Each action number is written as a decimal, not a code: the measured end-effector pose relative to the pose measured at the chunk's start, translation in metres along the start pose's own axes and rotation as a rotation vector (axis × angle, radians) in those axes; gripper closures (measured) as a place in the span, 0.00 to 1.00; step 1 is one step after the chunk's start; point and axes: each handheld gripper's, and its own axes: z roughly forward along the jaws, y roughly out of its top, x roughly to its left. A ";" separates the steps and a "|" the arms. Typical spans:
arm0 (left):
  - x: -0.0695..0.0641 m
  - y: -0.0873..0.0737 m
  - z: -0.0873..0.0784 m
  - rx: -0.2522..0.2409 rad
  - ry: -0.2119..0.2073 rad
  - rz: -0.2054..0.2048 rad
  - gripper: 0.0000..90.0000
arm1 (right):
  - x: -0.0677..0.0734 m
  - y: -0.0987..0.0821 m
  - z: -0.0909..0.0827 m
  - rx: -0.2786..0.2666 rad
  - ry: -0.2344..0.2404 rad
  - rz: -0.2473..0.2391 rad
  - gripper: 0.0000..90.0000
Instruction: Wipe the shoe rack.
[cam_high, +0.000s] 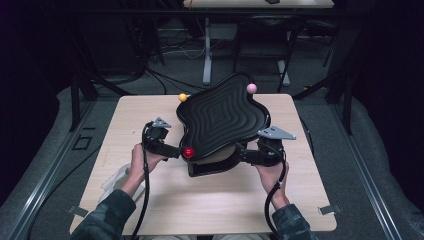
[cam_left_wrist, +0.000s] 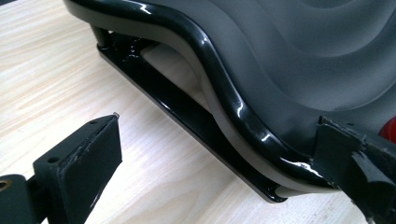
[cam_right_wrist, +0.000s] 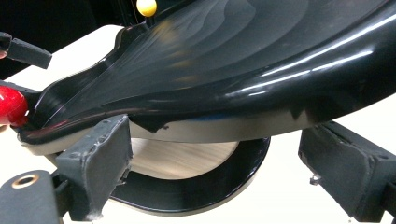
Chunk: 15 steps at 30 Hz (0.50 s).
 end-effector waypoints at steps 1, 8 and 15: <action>-0.001 0.000 0.001 0.000 -0.004 0.000 0.02 | 0.000 0.000 0.000 0.001 -0.002 0.000 0.10; -0.006 0.000 0.005 -0.010 -0.035 -0.015 0.01 | -0.001 0.000 0.002 0.007 -0.007 0.001 0.10; -0.022 -0.003 0.009 -0.019 -0.051 -0.025 0.02 | -0.008 0.001 0.005 0.007 -0.024 0.018 0.10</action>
